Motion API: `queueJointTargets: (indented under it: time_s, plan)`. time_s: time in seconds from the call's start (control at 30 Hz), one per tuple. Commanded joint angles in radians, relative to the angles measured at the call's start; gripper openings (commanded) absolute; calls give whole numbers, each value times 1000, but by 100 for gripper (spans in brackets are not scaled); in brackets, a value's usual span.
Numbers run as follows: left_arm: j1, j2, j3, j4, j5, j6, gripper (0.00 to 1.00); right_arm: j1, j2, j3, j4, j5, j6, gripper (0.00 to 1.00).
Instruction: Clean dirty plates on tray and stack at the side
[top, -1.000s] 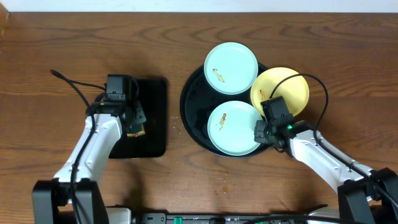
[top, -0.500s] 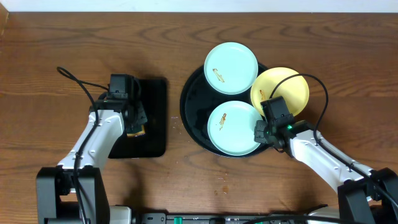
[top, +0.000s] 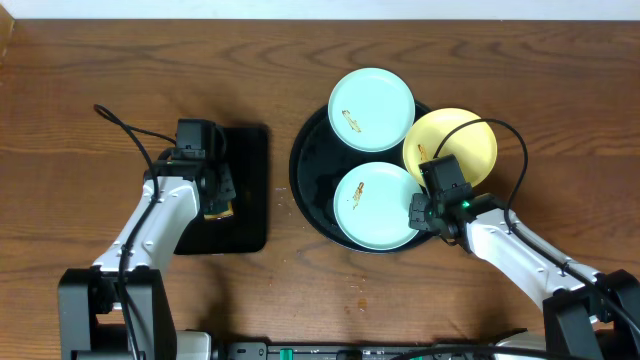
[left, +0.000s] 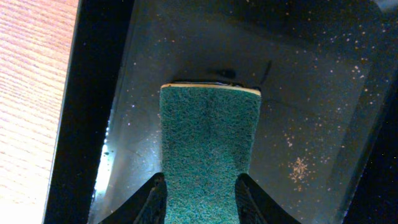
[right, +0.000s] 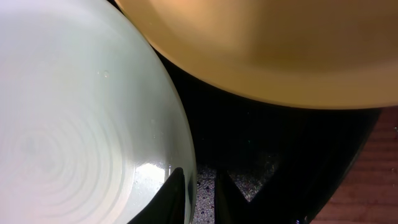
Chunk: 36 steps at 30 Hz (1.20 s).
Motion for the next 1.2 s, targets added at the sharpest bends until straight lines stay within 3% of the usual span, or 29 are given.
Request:
queueJointTargets:
  time_s: [0.0,1.17]
  plan:
    - [-2,6,-14,0,-23,16,37,8,6,-8,-1,17,-7,15]
    - [-2,32,-15,12,4,36,37,8,6,-8,2,17,-7,15]
